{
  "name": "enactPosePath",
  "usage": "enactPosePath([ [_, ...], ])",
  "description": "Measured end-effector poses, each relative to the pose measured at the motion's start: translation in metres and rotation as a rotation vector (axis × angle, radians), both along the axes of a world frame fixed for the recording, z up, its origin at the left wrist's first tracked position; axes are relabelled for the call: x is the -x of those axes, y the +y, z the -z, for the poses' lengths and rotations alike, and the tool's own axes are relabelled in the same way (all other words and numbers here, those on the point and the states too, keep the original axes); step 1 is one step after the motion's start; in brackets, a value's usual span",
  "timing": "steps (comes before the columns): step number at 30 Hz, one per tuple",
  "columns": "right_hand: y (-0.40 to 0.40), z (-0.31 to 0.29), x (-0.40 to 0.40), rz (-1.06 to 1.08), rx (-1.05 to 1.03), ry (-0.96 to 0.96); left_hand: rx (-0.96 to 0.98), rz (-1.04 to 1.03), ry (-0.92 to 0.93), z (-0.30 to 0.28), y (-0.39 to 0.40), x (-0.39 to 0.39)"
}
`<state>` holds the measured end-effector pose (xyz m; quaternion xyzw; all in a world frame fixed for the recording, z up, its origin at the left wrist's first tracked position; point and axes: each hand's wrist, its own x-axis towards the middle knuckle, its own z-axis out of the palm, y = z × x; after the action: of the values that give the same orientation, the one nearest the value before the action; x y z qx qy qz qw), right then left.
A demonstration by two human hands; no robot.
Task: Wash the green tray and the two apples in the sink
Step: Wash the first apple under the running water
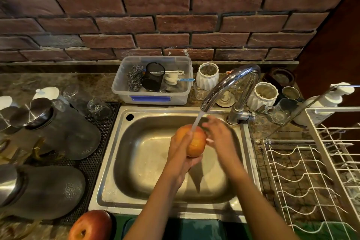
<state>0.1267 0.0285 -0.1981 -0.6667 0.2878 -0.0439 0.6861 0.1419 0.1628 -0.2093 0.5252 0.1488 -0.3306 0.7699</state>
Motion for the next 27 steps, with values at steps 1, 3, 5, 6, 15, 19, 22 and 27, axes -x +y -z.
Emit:
enactPosePath([
  [1, 0.014, 0.002, 0.004, -0.118, 0.002, 0.01, 0.021, -0.014, 0.009, 0.002, -0.001, 0.001],
  [3, 0.03, 0.007, 0.003, -0.189, 0.044, 0.017, -0.021, -0.019, 0.005, 0.003, -0.003, 0.003],
  [5, 0.035, 0.011, 0.0, -0.155, 0.059, 0.038, -0.102, -0.01, 0.02, 0.005, -0.001, 0.003],
  [6, 0.036, 0.011, -0.002, -0.135, 0.078, 0.052, -0.167, 0.017, 0.026, 0.005, 0.001, 0.002],
  [15, 0.038, 0.005, -0.019, 0.113, -0.264, 0.272, -0.463, 0.067, -0.355, 0.013, 0.002, -0.007],
  [19, 0.044, -0.007, -0.021, -0.017, -0.189, 0.339, -0.296, -0.197, -0.173, 0.013, -0.005, -0.012],
  [22, 0.052, 0.001, 0.0, -0.116, -0.104, 0.083, -0.295, -0.315, -0.09, 0.016, -0.013, -0.01],
  [27, 0.054, 0.002, -0.004, -0.091, 0.058, 0.08, -0.375, -0.329, 0.028, 0.011, -0.016, -0.009],
])
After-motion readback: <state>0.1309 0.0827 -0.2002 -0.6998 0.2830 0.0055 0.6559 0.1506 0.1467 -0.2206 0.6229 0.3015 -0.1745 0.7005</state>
